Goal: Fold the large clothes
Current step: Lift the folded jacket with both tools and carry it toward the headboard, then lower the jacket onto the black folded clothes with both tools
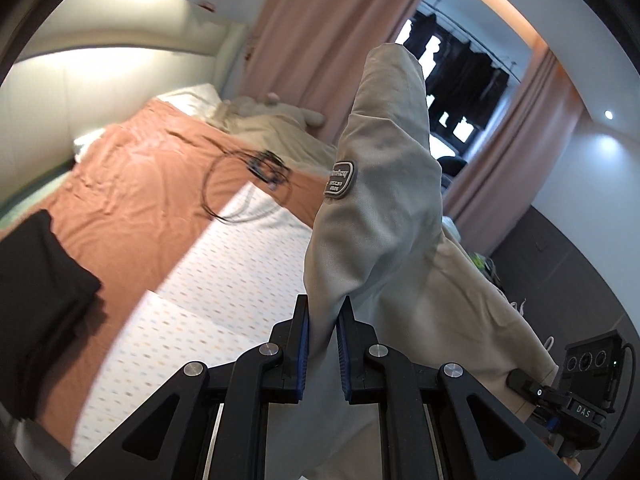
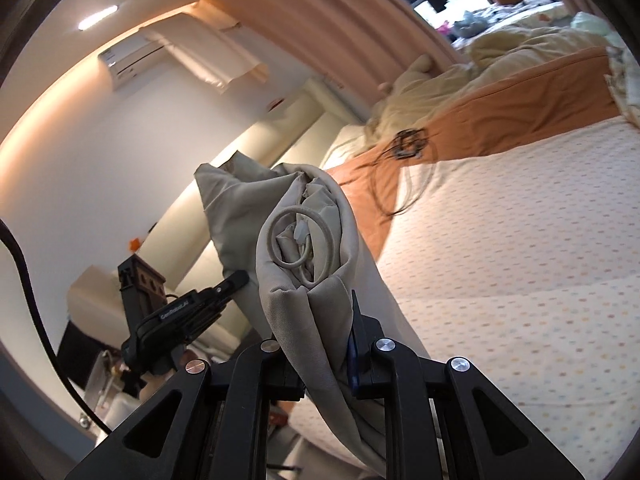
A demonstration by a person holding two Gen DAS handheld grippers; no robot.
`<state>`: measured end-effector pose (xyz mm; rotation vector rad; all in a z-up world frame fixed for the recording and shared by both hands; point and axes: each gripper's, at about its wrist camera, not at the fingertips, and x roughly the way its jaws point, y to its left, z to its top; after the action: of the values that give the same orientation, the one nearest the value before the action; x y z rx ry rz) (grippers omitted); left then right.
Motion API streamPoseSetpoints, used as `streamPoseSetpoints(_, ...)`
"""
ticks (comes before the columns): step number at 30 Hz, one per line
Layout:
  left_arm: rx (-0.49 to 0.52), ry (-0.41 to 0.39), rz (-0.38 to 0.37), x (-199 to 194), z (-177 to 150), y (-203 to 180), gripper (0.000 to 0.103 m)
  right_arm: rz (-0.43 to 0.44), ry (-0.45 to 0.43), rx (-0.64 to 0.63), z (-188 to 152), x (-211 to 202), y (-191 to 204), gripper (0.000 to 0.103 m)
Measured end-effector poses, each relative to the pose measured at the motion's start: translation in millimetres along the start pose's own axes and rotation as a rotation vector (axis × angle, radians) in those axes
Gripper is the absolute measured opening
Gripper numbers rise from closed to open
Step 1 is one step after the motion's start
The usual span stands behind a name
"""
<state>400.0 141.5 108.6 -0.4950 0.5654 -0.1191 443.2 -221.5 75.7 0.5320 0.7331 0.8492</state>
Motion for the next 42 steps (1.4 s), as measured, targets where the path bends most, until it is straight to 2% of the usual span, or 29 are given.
streamPoseSetpoints(10, -0.085, -0.105, 0.099, -68, 50, 101, 0.012, 0.118, 0.105, -0.097, -5, 110, 99, 0.016)
streamPoseSetpoints(16, -0.113, -0.173, 0.191, -113, 72, 151, 0.012, 0.195, 0.162, -0.153, -16, 168, 162, 0.016)
streamPoseSetpoints(24, -0.126, -0.265, 0.334, -167, 84, 210, 0.012, 0.317, 0.279, -0.19, -61, 256, 243, 0.016)
streamPoseSetpoints(31, -0.151, -0.288, 0.467, -206, 93, 252, 0.012, 0.394, 0.399, -0.215, -103, 320, 297, 0.016)
streamPoseSetpoints(34, -0.155, -0.285, 0.516, -208, 94, 268, 0.012, 0.428, 0.441, -0.215, -119, 343, 311, 0.016)
streamPoseSetpoints(37, -0.137, -0.257, 0.586, -191, 97, 282, 0.012, 0.45, 0.47, -0.205, -132, 365, 312, 0.016)
streamPoseSetpoints(42, -0.164, -0.222, 0.578, -138, 100, 308, 0.009, 0.431, 0.509, -0.157, -141, 403, 289, 0.016)
